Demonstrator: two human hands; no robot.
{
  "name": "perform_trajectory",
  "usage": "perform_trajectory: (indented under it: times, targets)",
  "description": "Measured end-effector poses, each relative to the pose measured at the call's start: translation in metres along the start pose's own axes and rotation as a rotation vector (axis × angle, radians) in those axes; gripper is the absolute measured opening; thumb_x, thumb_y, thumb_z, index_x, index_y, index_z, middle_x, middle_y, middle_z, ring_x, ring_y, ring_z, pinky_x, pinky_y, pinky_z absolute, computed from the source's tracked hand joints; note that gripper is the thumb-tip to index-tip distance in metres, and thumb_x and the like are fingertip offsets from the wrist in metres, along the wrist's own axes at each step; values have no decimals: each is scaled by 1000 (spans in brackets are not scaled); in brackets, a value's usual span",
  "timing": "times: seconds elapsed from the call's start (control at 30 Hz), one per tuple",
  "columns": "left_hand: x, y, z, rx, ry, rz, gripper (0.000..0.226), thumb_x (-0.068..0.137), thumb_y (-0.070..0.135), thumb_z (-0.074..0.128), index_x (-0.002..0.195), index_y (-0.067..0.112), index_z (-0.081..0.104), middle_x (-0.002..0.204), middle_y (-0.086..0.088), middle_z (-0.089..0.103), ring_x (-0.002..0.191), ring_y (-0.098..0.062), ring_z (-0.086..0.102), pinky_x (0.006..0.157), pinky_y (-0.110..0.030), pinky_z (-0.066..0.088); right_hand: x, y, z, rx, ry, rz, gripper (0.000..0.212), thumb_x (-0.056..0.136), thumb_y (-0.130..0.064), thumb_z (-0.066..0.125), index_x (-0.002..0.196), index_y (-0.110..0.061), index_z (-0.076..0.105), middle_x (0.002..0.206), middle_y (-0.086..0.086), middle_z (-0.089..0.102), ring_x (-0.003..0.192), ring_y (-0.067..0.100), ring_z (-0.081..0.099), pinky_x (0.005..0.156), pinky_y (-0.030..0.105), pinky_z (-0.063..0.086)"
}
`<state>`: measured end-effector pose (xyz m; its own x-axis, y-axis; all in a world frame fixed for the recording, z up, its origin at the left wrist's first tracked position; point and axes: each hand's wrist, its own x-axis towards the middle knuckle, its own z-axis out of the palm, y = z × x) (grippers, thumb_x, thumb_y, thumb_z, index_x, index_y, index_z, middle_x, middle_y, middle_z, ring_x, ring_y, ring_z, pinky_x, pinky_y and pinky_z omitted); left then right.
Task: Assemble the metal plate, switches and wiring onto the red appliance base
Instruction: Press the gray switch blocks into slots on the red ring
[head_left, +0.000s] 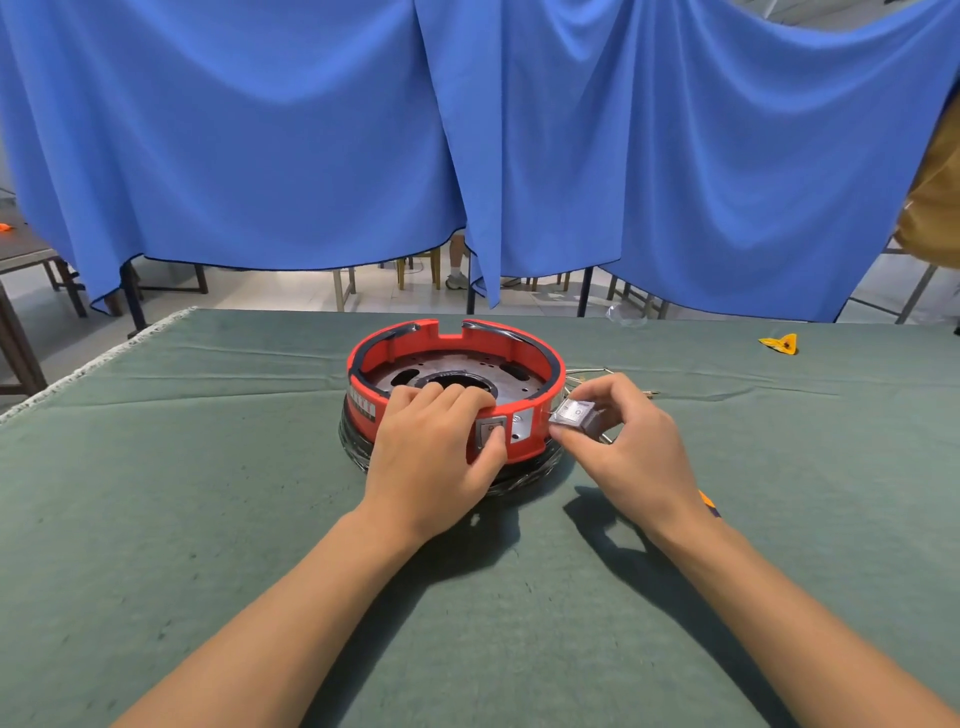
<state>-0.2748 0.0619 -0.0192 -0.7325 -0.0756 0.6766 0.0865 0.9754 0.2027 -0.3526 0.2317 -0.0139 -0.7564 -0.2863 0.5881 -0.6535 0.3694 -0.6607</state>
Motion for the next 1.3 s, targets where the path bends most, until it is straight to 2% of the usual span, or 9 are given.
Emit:
perform_trajectory:
  times: [0.27, 0.37, 0.57, 0.7, 0.77, 0.87, 1.03, 1.13, 1.3]
  targets:
    - [0, -6, -1, -49, 17, 2, 34, 87, 40, 42, 95, 18, 67, 90, 6, 69, 85, -17, 61, 80, -29, 33, -2, -3, -1, 49, -6, 47, 28, 68, -32, 83, 82, -47, 63, 91, -10, 55, 64, 1, 52, 65, 17, 44]
    - [0, -7, -1, -40, 14, 5, 34, 88, 40, 42, 95, 18, 67, 90, 6, 69, 84, -17, 61, 80, -29, 34, -1, -7, 1, 30, -28, 71, 23, 67, -35, 82, 84, -44, 69, 80, -10, 48, 66, 2, 47, 62, 21, 38]
    - [2, -6, -1, -32, 30, 0, 32, 87, 37, 45, 93, 17, 68, 87, 6, 69, 81, -16, 62, 78, -29, 34, 2, -25, 3, 175, -299, 244, 19, 81, -18, 74, 97, -24, 65, 45, -1, 60, 29, 12, 48, 34, 21, 34]
    - [7, -9, 0, -23, 64, -13, 31, 86, 36, 46, 92, 16, 69, 86, 5, 69, 80, -19, 62, 78, -31, 35, 14, -43, -3, 301, -549, 431, 24, 86, -6, 66, 104, -20, 59, 68, 12, 72, 52, 24, 68, 42, 25, 49]
    - [8, -10, 2, -20, 67, -11, 31, 85, 35, 46, 91, 15, 69, 86, 5, 70, 81, -20, 63, 78, -32, 35, 18, -44, -10, 291, -612, 442, 20, 83, -19, 70, 101, -25, 63, 76, 9, 74, 63, 24, 72, 47, 26, 55]
    - [5, -8, 3, -22, 66, -19, 32, 85, 35, 46, 91, 15, 69, 87, 4, 70, 82, -21, 63, 78, -31, 34, 14, -42, -11, 238, -576, 478, 20, 78, -41, 73, 86, -25, 65, 80, 8, 69, 58, 23, 71, 43, 27, 51]
    - [5, -8, 3, -20, 55, -18, 33, 86, 37, 44, 93, 15, 68, 88, 4, 70, 82, -20, 63, 79, -29, 32, 15, -28, -1, 7, -444, 398, 10, 89, -23, 59, 85, -27, 50, 69, 3, 60, 41, 18, 62, 39, 25, 43]
    - [5, -6, 2, -23, 38, -19, 34, 86, 37, 44, 94, 15, 68, 88, 3, 70, 83, -20, 62, 79, -30, 32, 15, -27, -2, -45, -481, 416, 27, 81, -25, 61, 89, -31, 36, 74, 4, 64, 41, 20, 63, 41, 27, 43]
    - [4, -7, 2, -25, 34, -19, 34, 86, 38, 43, 94, 17, 68, 90, 4, 70, 84, -19, 62, 79, -30, 32, 10, -30, 4, -130, -422, 279, 28, 73, -21, 75, 84, -25, 50, 79, -6, 63, 47, 9, 66, 48, 32, 54]
